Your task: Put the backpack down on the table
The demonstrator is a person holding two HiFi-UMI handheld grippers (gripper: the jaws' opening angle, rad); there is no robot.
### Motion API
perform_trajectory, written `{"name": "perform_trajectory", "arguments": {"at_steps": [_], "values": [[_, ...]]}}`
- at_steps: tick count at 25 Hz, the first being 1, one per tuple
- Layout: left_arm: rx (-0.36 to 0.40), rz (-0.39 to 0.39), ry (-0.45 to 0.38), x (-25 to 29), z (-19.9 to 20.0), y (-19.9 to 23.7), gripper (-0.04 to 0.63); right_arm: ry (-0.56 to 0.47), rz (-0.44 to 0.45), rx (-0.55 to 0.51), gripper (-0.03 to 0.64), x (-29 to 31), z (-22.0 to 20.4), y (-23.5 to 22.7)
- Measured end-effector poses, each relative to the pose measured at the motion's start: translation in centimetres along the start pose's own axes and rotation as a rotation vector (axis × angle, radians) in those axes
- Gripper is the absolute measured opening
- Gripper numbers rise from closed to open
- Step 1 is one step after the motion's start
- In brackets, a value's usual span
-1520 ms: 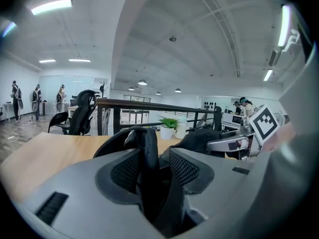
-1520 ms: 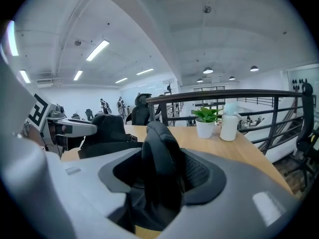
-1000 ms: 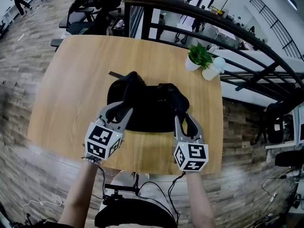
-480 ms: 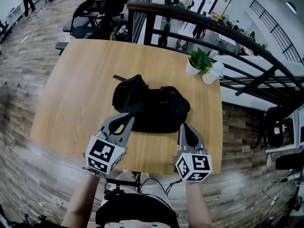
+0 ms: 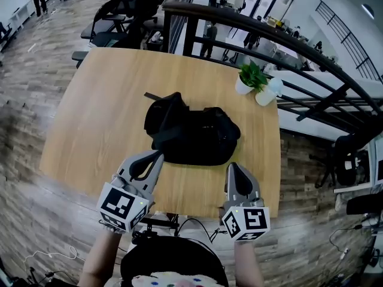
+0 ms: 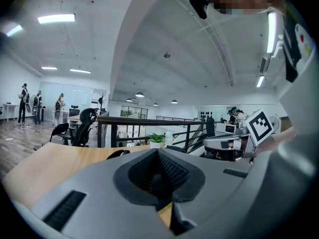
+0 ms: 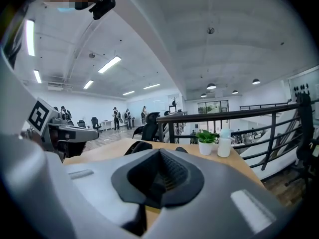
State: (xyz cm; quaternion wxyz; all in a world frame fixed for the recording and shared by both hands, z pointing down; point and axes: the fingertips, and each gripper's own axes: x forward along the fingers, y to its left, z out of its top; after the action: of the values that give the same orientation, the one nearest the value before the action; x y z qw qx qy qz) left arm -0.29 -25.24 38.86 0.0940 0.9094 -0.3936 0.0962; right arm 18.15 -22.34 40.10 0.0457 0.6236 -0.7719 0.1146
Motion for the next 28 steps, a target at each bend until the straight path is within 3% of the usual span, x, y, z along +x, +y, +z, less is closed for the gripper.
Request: {"name": "perform_trajectory", "arguments": {"at_steps": [16,28], "values": [[0.032,-0.014,0.015,-2.1,0.0,-1.3,0.006,0.0,0.097,-0.015,0.009,-0.9,0.5,2.9],[0.04,-0.023,0.019,-1.6,-0.3,-1.3,0.006,0.007,0.11,-0.008,0.009,-0.4,0.2,3.7]]}}
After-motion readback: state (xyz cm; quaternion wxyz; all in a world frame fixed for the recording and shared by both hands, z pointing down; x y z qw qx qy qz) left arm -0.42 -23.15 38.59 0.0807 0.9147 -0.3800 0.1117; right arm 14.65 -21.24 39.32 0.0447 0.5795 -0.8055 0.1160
